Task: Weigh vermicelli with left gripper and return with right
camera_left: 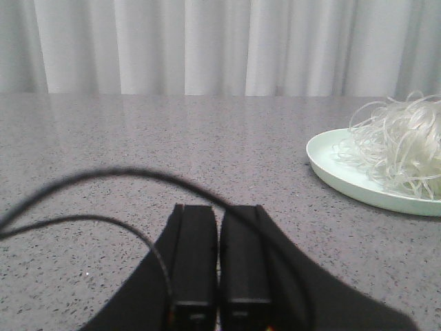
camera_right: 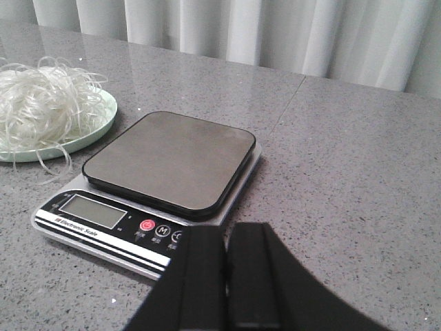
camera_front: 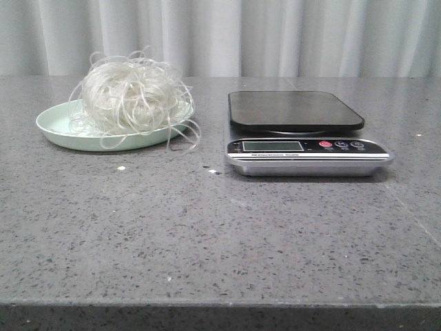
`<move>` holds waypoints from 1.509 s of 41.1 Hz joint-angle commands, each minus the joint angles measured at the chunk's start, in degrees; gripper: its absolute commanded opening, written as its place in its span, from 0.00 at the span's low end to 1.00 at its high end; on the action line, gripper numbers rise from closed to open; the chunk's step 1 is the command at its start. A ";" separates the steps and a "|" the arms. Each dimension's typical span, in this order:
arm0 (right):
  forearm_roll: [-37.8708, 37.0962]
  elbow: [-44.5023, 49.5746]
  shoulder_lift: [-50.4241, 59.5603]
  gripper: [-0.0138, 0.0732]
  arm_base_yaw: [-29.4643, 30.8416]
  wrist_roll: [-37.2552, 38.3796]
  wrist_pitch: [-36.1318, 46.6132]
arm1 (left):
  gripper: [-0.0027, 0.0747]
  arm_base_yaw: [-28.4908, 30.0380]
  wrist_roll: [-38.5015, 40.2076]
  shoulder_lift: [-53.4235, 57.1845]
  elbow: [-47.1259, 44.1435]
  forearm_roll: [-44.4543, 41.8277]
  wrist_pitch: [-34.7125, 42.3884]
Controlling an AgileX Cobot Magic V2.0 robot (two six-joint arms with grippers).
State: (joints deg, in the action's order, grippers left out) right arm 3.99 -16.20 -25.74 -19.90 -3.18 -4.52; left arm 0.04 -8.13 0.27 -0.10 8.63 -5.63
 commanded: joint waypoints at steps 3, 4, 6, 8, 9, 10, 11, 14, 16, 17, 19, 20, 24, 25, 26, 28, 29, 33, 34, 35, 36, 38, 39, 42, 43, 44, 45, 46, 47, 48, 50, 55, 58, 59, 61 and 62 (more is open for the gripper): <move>-0.85 -1.53 0.21 0.33 1.30 -0.24 3.21 | 0.21 -0.35 0.62 1.04 -0.50 0.52 4.12; -0.90 -1.53 0.46 0.33 2.09 -0.24 2.56 | 0.21 -0.35 0.62 1.04 -0.50 0.52 4.12; -0.84 -1.46 1.53 0.33 4.26 -0.24 0.52 | 0.21 -0.35 0.62 1.04 -0.50 0.52 4.12; -0.39 -1.20 2.59 0.33 6.20 -0.19 -0.69 | 0.21 -0.35 0.62 1.04 -0.50 0.52 4.12; -0.24 -0.98 3.43 0.33 7.48 -0.19 -0.98 | 0.21 -0.35 0.62 1.04 -0.50 0.52 4.12; -0.12 -0.59 4.09 0.33 8.42 -0.19 -0.98 | 0.21 -0.35 0.62 1.04 -0.50 0.52 4.12; -0.12 -0.11 5.28 0.33 9.65 -0.19 -0.74 | 0.21 -0.35 0.62 1.04 -0.50 0.52 4.12; -0.12 1.42 7.78 0.33 12.60 -0.19 -0.16 | 0.21 -0.35 0.62 1.04 -0.50 0.52 4.12; -0.12 2.81 9.56 0.33 14.76 -0.19 0.35 | 0.21 -0.35 0.62 1.04 -0.50 0.52 4.12; -0.12 3.63 10.34 0.33 15.49 -0.19 0.45 | 0.21 -0.35 0.62 1.04 -0.50 0.52 4.12; -0.12 4.90 12.12 0.33 16.98 -0.19 0.52 | 0.21 -0.35 0.62 1.04 -0.50 0.52 4.12; -0.12 5.83 12.89 0.33 17.51 -0.19 0.73 | 0.21 -0.35 0.62 1.04 -0.50 0.52 4.12; -0.12 9.44 16.74 0.33 19.24 -0.19 1.46 | 0.21 -0.35 0.62 1.04 -0.50 0.52 4.12; -0.12 10.54 17.47 0.33 19.60 -0.19 1.78 | 0.21 -0.35 0.62 1.04 -0.50 0.52 4.12; -0.12 11.37 18.42 0.33 19.90 -0.19 2.31 | 0.21 -0.35 0.62 1.04 -0.50 0.52 4.12; 0.06 13.56 20.09 0.33 20.41 -0.19 3.35 | 0.21 -0.35 0.62 1.04 -0.50 0.52 4.12; 0.22 14.10 20.84 0.33 20.61 -0.19 3.82 | 0.21 -0.35 0.62 1.04 -0.50 0.52 4.12; 1.03 17.57 24.72 0.33 21.30 -0.19 6.24 | 0.21 -0.35 0.62 1.04 -0.50 0.52 4.12; 1.17 17.37 26.02 0.33 21.39 -0.19 4.13 | 0.21 -0.35 0.62 1.04 -0.50 0.52 4.12; 1.17 17.36 26.99 0.33 21.47 -0.19 3.61 | 0.21 -0.35 0.62 1.04 -0.50 0.52 4.12; 1.10 17.36 27.61 0.33 21.77 -0.19 3.32 | 0.21 -0.35 0.62 1.04 -0.50 0.52 4.12; 1.10 17.36 27.12 0.33 21.82 -0.19 3.60 | 0.21 -0.35 0.62 1.04 -0.50 0.52 4.12; 1.10 17.36 27.29 0.33 21.97 -0.19 3.60 | 0.21 -0.35 0.62 1.04 -0.50 0.52 4.12; 1.18 17.36 27.30 0.33 21.98 -0.19 3.53 | 0.21 -0.35 0.62 1.04 -0.50 0.52 4.12; 1.18 17.36 27.30 0.33 21.98 -0.19 3.53 | 0.21 -0.35 0.62 1.04 -0.50 0.52 4.12; 1.16 17.36 27.30 0.33 21.98 -0.19 3.48 | 0.21 -0.35 0.62 1.04 -0.50 0.52 4.12; 1.16 17.36 27.30 0.33 21.98 -0.19 3.48 | 0.21 -0.35 0.62 1.04 -0.50 0.52 4.12; 1.16 17.36 27.30 0.33 21.98 -0.19 3.48 | 0.21 -0.35 0.62 1.04 -0.50 0.52 4.12; 1.16 17.36 27.30 0.33 21.98 -0.19 3.48 | 0.21 -0.35 0.62 1.04 -0.50 0.52 4.12; 1.16 17.36 27.30 0.33 21.98 -0.19 3.48 | 0.21 -0.35 0.62 1.04 -0.50 0.52 4.12; 1.16 17.36 27.30 0.33 21.98 -0.19 3.48 | 0.21 -0.35 0.62 1.04 -0.50 0.52 4.12; 1.16 17.36 27.30 0.33 21.98 -0.19 3.48 | 0.21 -0.35 0.62 1.04 -0.50 0.52 4.12; 1.16 17.36 27.30 0.33 21.98 -0.19 3.48 | 0.21 -0.35 0.62 1.04 -0.50 0.52 4.12; 1.16 17.36 27.30 0.33 21.98 -0.19 3.48 | 0.21 -0.35 0.62 1.04 -0.50 0.52 4.12; 1.16 17.36 27.30 0.33 21.98 -0.19 3.48 | 0.21 -0.35 0.62 1.04 -0.50 0.52 4.12; 1.16 17.36 27.30 0.33 21.98 -0.19 3.48 | 0.21 -0.35 0.62 1.04 -0.50 0.52 4.12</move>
State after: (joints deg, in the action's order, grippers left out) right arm 5.13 1.64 0.54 1.75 -3.18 -5.46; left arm 0.04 -8.13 0.27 -0.10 8.63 -5.73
